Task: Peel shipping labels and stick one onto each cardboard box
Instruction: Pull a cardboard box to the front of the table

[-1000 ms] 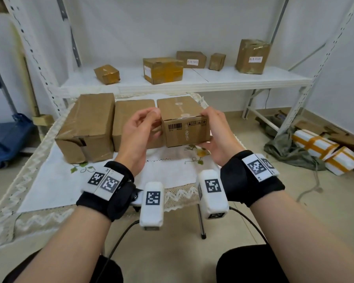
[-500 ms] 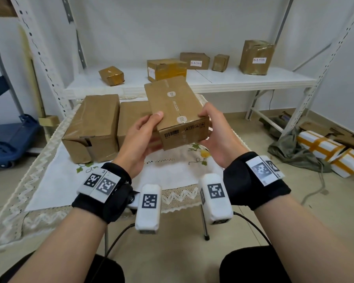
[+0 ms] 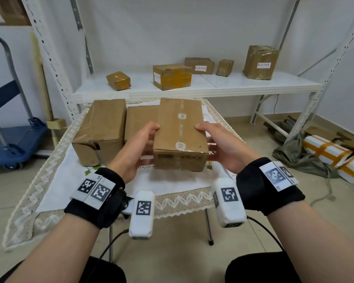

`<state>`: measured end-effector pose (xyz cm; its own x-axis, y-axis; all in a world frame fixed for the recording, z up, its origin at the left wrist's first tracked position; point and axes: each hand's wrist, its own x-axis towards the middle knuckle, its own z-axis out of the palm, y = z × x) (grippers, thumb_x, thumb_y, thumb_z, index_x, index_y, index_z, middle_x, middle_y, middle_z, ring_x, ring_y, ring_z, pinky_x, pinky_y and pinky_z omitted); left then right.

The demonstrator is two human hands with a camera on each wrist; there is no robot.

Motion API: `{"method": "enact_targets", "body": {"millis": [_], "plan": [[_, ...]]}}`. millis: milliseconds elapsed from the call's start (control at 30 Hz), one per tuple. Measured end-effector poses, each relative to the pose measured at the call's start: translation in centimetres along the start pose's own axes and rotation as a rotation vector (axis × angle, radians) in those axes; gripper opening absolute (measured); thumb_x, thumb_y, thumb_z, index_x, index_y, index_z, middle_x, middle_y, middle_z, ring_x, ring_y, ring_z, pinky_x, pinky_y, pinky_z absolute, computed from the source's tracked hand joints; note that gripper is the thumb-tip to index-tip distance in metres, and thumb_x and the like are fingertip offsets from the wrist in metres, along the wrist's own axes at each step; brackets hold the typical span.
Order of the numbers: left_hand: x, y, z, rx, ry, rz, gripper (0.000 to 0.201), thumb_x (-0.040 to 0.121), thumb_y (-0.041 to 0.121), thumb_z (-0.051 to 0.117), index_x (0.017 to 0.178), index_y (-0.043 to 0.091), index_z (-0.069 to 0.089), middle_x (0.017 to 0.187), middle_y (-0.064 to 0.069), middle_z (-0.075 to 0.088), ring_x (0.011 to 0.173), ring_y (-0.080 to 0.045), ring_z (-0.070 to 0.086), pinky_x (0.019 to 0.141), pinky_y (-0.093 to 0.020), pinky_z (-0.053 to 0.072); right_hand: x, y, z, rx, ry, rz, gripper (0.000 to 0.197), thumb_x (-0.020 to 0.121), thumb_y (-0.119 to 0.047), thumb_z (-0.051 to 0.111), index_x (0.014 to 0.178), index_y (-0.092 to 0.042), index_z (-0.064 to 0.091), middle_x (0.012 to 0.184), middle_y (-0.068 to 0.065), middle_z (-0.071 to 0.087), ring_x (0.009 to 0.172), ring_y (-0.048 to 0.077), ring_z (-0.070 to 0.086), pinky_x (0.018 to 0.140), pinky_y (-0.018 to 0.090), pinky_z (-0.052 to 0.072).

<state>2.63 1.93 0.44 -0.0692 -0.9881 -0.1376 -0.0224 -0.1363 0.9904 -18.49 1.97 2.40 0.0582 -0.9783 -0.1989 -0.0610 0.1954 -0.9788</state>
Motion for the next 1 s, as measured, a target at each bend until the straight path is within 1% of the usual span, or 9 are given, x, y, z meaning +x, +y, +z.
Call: {"method": "enact_targets", "body": {"millis": [67,167,233,367,433,533,667,833,1000], "plan": [[0.2,-0.1,-0.5,-0.007,0.052,-0.085,0.045,0.095,0.059,0.050,0.095,0.016,0.063,0.091,-0.006,0.069,0.076,-0.018,0.066,0.067,-0.033,0.053,-0.1,-0.1,0.0,0.004,0.037,0.000,0.035,0.096,-0.040,0.058,0.124,-0.019,0.058,0.092,0.004,0.064,0.071,0.018,0.059,0.059,0.030,0.051],[0.8,-0.4,-1.4,-0.047,0.109,-0.155,0.053,0.093,0.062,0.052,0.099,0.011,0.061,0.111,-0.016,0.068,0.096,-0.027,0.071,0.079,-0.040,0.060,-0.2,-0.3,-0.4,0.060,0.074,0.024,0.020,0.096,-0.039,0.054,0.103,-0.024,0.064,0.087,0.004,0.059,0.081,0.024,0.054,0.070,0.035,0.049],[1.1,-0.4,-1.7,-0.078,0.125,-0.161,0.053,0.093,0.062,0.053,0.101,0.010,0.062,0.117,-0.019,0.068,0.105,-0.031,0.069,0.090,-0.044,0.058,-0.1,-0.2,-0.6,0.051,0.054,0.044,0.022,0.095,-0.042,0.053,0.104,-0.025,0.064,0.092,0.005,0.057,0.080,0.023,0.055,0.068,0.033,0.050],[1.5,-0.2,-1.7,-0.123,0.115,-0.145,0.057,0.090,0.062,0.056,0.107,0.008,0.062,0.112,-0.016,0.064,0.102,-0.029,0.065,0.102,-0.046,0.052,0.0,0.3,-0.5,-0.033,-0.036,0.091,0.039,0.087,-0.049,0.057,0.116,-0.023,0.064,0.103,0.009,0.059,0.082,0.023,0.058,0.065,0.030,0.050],[1.4,0.0,-1.7,-0.155,0.099,-0.128,0.075,0.080,0.067,0.060,0.122,0.005,0.061,0.116,-0.014,0.062,0.101,-0.027,0.063,0.101,-0.044,0.050,0.1,0.5,-0.2,-0.066,-0.080,0.116,0.049,0.078,-0.053,0.061,0.117,-0.023,0.065,0.105,0.009,0.059,0.083,0.024,0.059,0.066,0.030,0.051],[1.6,0.1,-1.7,-0.188,0.094,-0.123,0.092,0.067,0.070,0.066,0.135,0.009,0.058,0.126,-0.013,0.059,0.100,-0.024,0.062,0.087,-0.040,0.053,0.1,0.8,-0.1,-0.100,-0.124,0.141,0.053,0.073,-0.054,0.062,0.116,-0.023,0.065,0.105,0.009,0.061,0.083,0.024,0.060,0.066,0.031,0.052],[1.3,0.5,-1.1,-0.134,0.083,-0.130,0.066,0.082,0.058,0.068,0.131,0.015,0.061,0.124,-0.006,0.066,0.099,-0.020,0.065,0.070,-0.034,0.056,0.2,1.2,-0.1,-0.118,-0.118,0.166,0.040,0.087,-0.048,0.060,0.118,-0.023,0.064,0.105,0.011,0.059,0.087,0.027,0.059,0.073,0.035,0.054],[1.0,0.6,-0.9,-0.025,0.039,-0.173,0.020,0.098,0.032,0.061,0.112,0.019,0.066,0.113,-0.005,0.070,0.087,-0.018,0.066,0.067,-0.031,0.054,-0.1,1.1,0.4,-0.186,-0.148,0.185,0.034,0.095,-0.042,0.053,0.118,-0.018,0.062,0.102,0.011,0.053,0.083,0.025,0.055,0.067,0.031,0.052],[1.0,0.4,-1.5,0.042,0.062,-0.162,0.022,0.102,0.020,0.056,0.122,0.015,0.064,0.111,-0.003,0.069,0.086,-0.016,0.066,0.066,-0.028,0.051,0.3,1.8,1.1,-0.234,-0.132,0.140,0.046,0.096,-0.044,0.061,0.130,-0.012,0.056,0.094,0.009,0.064,0.078,0.021,0.061,0.061,0.027,0.055]]}}
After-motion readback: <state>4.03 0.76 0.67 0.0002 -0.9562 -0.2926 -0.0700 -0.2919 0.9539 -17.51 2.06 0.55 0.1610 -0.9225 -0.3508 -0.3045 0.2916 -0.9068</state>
